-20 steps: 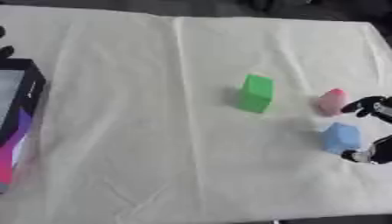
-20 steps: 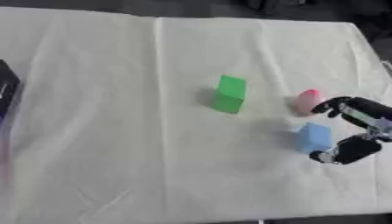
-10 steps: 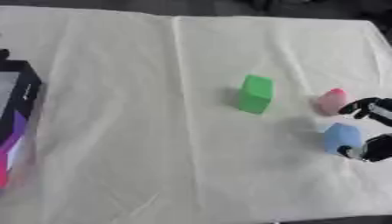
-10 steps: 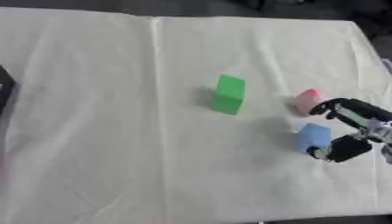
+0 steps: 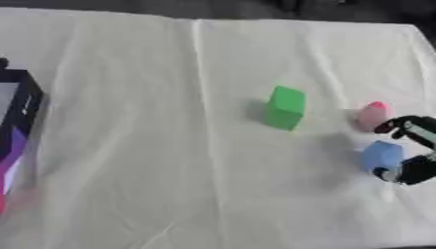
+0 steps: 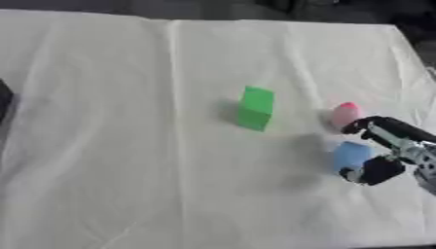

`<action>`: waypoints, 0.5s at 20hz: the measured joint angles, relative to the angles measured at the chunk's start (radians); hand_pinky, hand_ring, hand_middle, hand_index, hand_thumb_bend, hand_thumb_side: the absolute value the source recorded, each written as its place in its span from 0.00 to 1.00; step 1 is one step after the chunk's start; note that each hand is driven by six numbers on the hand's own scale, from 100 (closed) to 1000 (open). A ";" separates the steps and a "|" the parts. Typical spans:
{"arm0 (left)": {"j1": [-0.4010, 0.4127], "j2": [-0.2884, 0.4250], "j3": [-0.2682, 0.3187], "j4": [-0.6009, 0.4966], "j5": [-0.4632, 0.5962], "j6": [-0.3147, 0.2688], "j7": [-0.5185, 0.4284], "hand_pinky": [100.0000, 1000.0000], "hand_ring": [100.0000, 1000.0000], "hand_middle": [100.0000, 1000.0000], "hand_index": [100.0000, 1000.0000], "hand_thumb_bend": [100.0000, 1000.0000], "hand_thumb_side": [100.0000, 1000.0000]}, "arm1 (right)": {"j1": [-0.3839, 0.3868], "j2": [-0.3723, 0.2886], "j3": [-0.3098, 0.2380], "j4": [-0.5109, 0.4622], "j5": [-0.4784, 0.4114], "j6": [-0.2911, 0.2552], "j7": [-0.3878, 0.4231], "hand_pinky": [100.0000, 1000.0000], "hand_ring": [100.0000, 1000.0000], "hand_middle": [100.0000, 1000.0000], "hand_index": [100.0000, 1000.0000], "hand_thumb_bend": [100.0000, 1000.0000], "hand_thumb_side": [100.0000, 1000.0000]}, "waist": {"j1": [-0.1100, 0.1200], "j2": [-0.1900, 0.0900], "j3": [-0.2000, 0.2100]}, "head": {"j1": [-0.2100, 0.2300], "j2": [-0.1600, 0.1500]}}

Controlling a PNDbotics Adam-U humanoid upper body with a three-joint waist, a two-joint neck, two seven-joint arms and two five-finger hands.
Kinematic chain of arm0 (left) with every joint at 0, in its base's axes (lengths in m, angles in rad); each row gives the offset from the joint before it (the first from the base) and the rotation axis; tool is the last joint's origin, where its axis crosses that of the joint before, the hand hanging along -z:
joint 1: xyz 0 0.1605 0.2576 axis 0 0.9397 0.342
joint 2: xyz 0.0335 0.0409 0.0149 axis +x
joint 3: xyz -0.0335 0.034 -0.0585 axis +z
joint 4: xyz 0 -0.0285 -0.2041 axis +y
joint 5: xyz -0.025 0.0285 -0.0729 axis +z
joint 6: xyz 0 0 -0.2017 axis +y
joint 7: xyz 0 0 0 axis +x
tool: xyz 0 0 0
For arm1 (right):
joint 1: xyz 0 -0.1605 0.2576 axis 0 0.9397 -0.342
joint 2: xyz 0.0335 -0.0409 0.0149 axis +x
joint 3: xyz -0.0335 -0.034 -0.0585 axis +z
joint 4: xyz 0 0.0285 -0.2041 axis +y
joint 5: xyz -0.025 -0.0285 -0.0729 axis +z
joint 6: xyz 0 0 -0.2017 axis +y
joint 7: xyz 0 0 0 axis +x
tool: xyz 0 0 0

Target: Pick up the objects with one hand, pass them to the other hand, and then place them into the box on the other side of the table.

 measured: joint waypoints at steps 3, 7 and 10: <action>-0.003 -0.001 0.000 0.000 0.001 0.000 0.000 0.92 1.00 0.88 0.79 0.38 0.54 | -0.003 0.008 0.002 0.000 0.023 0.019 0.020 0.90 0.84 0.80 0.81 0.37 0.00 | 0.000 0.003 0.003 | -0.004 -0.003; -0.007 -0.005 0.000 0.000 0.001 0.000 -0.001 0.92 1.00 0.88 0.79 0.38 0.54 | -0.009 0.016 0.006 0.000 0.048 0.037 0.044 0.90 0.83 0.80 0.80 0.36 0.00 | 0.000 0.004 0.005 | -0.006 -0.003; -0.007 -0.008 0.000 0.000 0.002 0.002 -0.003 0.92 1.00 0.88 0.79 0.37 0.54 | -0.017 0.016 0.006 0.000 0.060 0.046 0.055 0.90 0.83 0.79 0.80 0.33 0.00 | 0.000 0.004 0.006 | -0.007 -0.004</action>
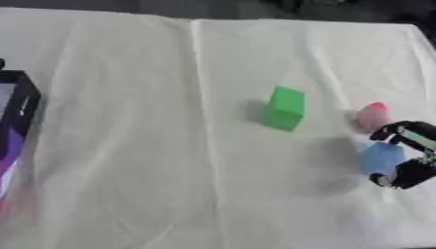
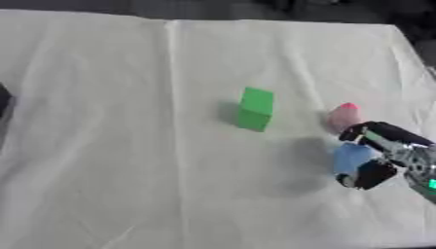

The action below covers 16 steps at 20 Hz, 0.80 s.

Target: Pick up the objects with one hand, pass them to the other hand, and then place them into the box on the other side of the table.

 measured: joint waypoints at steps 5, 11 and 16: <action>-0.001 0.000 -0.002 0.000 0.000 0.000 -0.005 0.92 1.00 0.88 0.79 0.37 0.54 | -0.001 0.001 0.000 0.000 0.030 0.020 0.019 0.91 0.82 0.77 0.78 0.30 0.00 | 0.000 0.002 0.001 | -0.002 0.000; -0.001 0.000 -0.006 0.000 0.000 0.000 -0.007 0.92 1.00 0.88 0.79 0.37 0.54 | -0.001 0.009 -0.001 0.000 0.092 0.046 0.067 0.91 0.82 0.77 0.78 0.29 0.00 | 0.000 0.005 0.002 | -0.005 -0.001; -0.002 0.000 -0.006 0.000 0.000 0.001 -0.009 0.93 1.00 0.88 0.79 0.37 0.54 | -0.001 0.017 -0.003 0.000 0.122 0.054 0.092 0.91 0.81 0.76 0.78 0.29 0.00 | 0.000 0.008 0.004 | -0.006 -0.008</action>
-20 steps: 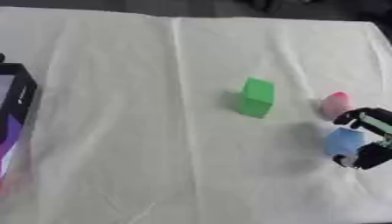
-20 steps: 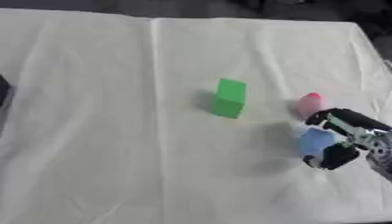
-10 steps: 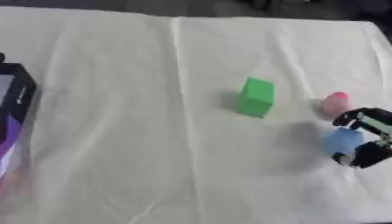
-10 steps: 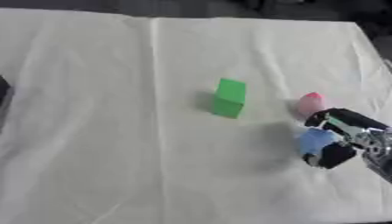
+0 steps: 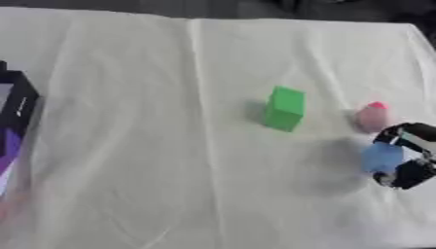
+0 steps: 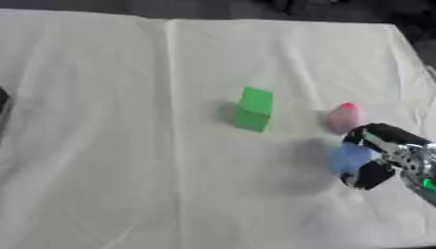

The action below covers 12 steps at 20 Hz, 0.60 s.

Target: Pick up the objects with one hand, pass them to the other hand, and then place them into the box on the other side of the table.

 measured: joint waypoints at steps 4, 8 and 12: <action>-0.001 0.000 0.000 0.000 0.000 0.001 -0.002 0.93 1.00 0.88 0.79 0.37 0.54 | -0.007 0.000 -0.004 0.000 0.008 0.000 0.003 0.90 0.77 0.68 0.70 0.21 0.00 | 0.000 0.000 0.000 | -0.003 -0.004; -0.001 0.000 -0.002 -0.001 0.000 0.000 -0.003 0.93 1.00 0.88 0.79 0.37 0.54 | -0.009 0.001 -0.004 0.000 0.030 0.012 -0.017 0.86 0.66 0.45 0.47 0.13 0.00 | -0.001 0.000 0.001 | -0.004 -0.009; -0.002 0.000 -0.003 -0.001 0.004 0.000 -0.003 0.93 1.00 0.88 0.79 0.36 0.55 | -0.007 0.011 -0.004 0.000 0.067 0.015 -0.065 0.83 0.61 0.38 0.38 0.10 0.00 | -0.002 -0.001 0.000 | -0.002 -0.009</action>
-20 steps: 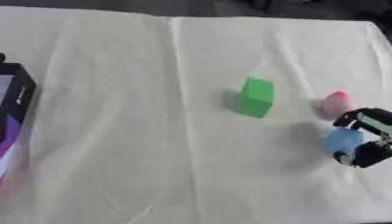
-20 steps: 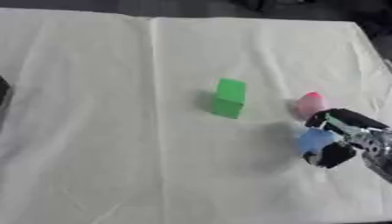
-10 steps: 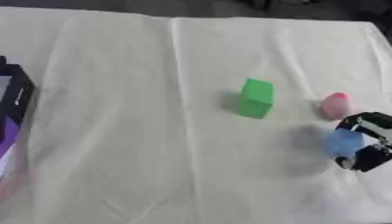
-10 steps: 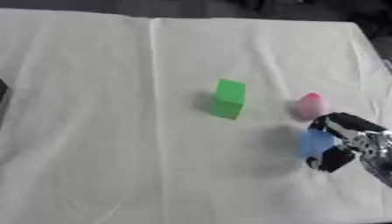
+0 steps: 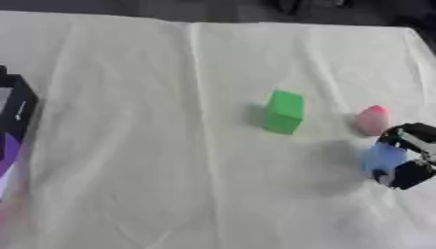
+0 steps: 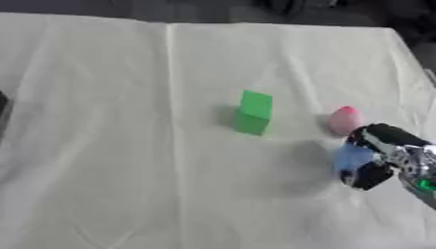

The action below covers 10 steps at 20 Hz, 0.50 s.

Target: Pick up the objects with one hand, pass them to the other hand, and then place them into the box on the other side of the table.

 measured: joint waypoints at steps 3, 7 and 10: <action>0.000 0.000 -0.002 -0.001 0.001 0.000 -0.001 0.93 1.00 0.88 0.79 0.36 0.55 | 0.004 0.006 0.004 0.000 0.003 -0.020 -0.043 0.81 0.58 0.37 0.37 0.09 0.00 | 0.000 -0.004 -0.005 | 0.002 0.001; 0.003 0.000 -0.003 -0.005 0.001 -0.001 -0.003 0.92 1.00 0.88 0.79 0.36 0.54 | -0.040 0.006 0.015 0.000 -0.010 -0.071 -0.103 0.79 0.57 0.38 0.38 0.06 0.00 | 0.001 -0.012 -0.014 | 0.014 0.012; 0.003 0.000 -0.003 -0.008 0.003 -0.001 -0.005 0.92 1.00 0.89 0.80 0.36 0.54 | -0.109 0.006 0.026 0.000 -0.001 -0.118 -0.150 0.79 0.56 0.40 0.39 0.03 0.00 | 0.004 -0.022 -0.014 | 0.024 0.022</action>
